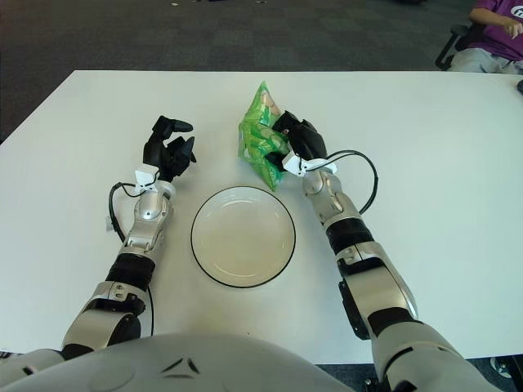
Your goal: Put the snack into the plate.
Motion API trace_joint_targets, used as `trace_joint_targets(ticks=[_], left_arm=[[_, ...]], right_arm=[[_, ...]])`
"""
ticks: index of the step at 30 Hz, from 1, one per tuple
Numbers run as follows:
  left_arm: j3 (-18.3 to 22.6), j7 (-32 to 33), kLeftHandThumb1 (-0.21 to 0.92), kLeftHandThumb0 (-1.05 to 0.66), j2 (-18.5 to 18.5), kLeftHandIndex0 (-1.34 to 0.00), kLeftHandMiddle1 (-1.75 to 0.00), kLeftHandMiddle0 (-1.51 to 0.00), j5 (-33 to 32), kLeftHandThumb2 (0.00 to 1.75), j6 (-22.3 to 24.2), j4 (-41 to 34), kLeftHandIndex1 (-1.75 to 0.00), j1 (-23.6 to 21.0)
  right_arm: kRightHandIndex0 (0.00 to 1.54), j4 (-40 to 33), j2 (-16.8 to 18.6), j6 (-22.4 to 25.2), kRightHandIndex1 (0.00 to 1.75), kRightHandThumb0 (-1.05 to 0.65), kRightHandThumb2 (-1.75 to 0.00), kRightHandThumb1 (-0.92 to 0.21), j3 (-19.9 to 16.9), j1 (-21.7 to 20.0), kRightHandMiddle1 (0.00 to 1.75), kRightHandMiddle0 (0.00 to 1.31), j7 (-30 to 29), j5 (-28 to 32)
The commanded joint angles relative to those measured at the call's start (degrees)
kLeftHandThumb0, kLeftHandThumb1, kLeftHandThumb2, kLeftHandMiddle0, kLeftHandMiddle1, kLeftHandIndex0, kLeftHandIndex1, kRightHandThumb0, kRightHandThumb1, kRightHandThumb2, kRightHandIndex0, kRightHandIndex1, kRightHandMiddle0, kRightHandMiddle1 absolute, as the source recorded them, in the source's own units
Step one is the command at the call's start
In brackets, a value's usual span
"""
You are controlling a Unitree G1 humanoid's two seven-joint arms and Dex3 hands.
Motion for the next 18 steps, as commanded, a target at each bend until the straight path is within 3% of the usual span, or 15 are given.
trace_joint_targets(ticks=[1,6,12,18], left_arm=[[0.32,0.58,0.92,-0.36,0.44,-0.50,-1.75,-1.00,0.44,0.24,-0.45,-0.27,-1.43,-0.02],[0.42,0.52,0.92,-0.36,0.57,-0.50,-1.75,-1.00,0.39,0.24,-0.35,-0.25,-1.43,-0.10],[0.58,0.43,0.92,-0.36,0.72,-0.50,-1.75,-1.00,0.26,0.24,-0.27,-0.03,-1.43,-0.34],[0.70,0.28,0.92,-0.36,0.89,-0.50,-1.75,-1.00,0.12,0.24,-0.25,0.35,-1.44,-0.62]], right_arm=[[0.63,0.04,-0.80,-0.48,1.75,0.00,-1.39,-0.25,0.56,4.28,1.71,0.47,1.17,-0.36],[0.61,-6.28,-2.99,-5.97,1.75,0.00,-1.37,-0.28,-0.96,6.90,1.74,0.44,-1.31,-0.65],[0.59,-6.21,-4.48,-11.70,1.73,0.00,-1.32,-0.32,-1.39,7.44,1.75,0.41,-3.83,-1.54],[0.60,-13.90,-4.52,-10.56,1.69,0.00,-1.30,-0.32,-4.51,10.54,1.75,0.41,4.52,6.08]])
